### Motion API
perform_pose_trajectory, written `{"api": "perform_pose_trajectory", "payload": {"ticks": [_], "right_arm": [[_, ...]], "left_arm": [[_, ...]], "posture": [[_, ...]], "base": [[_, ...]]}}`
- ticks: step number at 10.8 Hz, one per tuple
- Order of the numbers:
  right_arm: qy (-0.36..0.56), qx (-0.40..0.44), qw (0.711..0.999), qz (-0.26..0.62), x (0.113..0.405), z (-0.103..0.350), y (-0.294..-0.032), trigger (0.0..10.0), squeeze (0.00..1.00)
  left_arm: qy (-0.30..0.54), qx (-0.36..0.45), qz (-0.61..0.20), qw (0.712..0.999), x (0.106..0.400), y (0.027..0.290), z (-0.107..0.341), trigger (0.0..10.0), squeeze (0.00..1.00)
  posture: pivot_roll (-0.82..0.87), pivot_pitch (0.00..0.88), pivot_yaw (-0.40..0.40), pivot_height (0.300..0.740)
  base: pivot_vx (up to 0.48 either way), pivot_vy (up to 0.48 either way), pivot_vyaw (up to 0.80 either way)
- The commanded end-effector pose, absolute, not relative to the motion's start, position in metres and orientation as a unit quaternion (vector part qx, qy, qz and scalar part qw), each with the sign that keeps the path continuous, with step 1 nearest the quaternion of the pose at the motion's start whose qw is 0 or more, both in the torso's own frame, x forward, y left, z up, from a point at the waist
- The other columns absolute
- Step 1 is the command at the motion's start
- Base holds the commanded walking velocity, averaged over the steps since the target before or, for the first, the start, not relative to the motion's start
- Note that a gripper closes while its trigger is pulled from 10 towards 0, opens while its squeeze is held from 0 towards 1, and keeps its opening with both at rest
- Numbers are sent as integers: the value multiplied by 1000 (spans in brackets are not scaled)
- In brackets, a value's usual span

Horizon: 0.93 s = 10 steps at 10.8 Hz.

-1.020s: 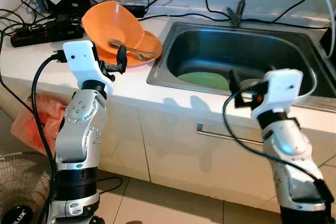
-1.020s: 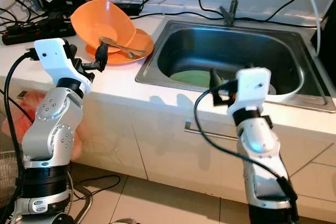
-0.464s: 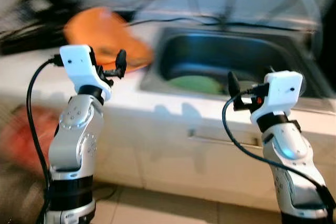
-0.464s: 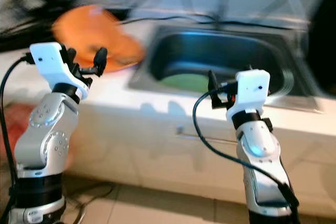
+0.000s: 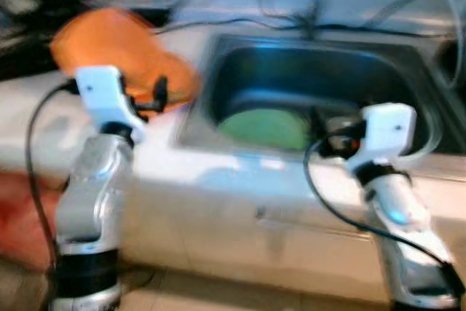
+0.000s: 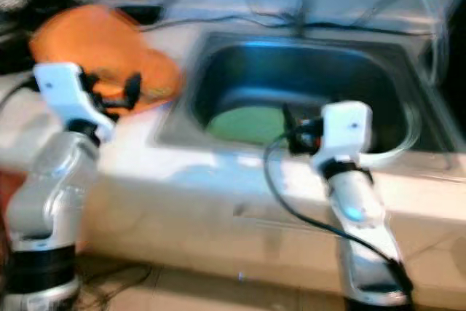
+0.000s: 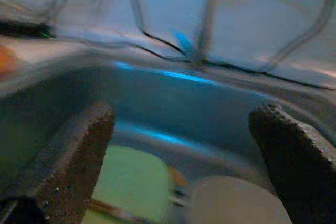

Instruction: Kitchen organization

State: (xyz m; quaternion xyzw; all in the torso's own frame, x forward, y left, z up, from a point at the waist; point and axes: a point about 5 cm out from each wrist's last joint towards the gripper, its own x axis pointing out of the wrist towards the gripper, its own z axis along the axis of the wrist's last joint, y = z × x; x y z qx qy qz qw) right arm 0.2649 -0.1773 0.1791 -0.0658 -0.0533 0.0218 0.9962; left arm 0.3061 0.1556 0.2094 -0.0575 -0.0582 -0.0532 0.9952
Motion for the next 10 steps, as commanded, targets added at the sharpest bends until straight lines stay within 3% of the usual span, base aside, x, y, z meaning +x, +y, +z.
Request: {"api": "perform_pose_trajectory", "payload": {"ticks": [1,6,10], "right_arm": [[-66,-59,995,42,266,186,-167,10000,0],[-65,-62,995,51,269,186,-165,10000,0],[-16,-37,992,117,267,176,-154,10000,0]], "left_arm": [[-67,-48,-32,996,303,168,215,10000,0],[-60,-49,-29,997,307,165,213,10000,0],[-53,-35,-19,998,314,166,211,10000,0]], "posture": [[113,85,20,740],[103,66,19,740],[102,76,28,740]], "base": [[0,0,0],[0,0,0],[0,0,0]]}}
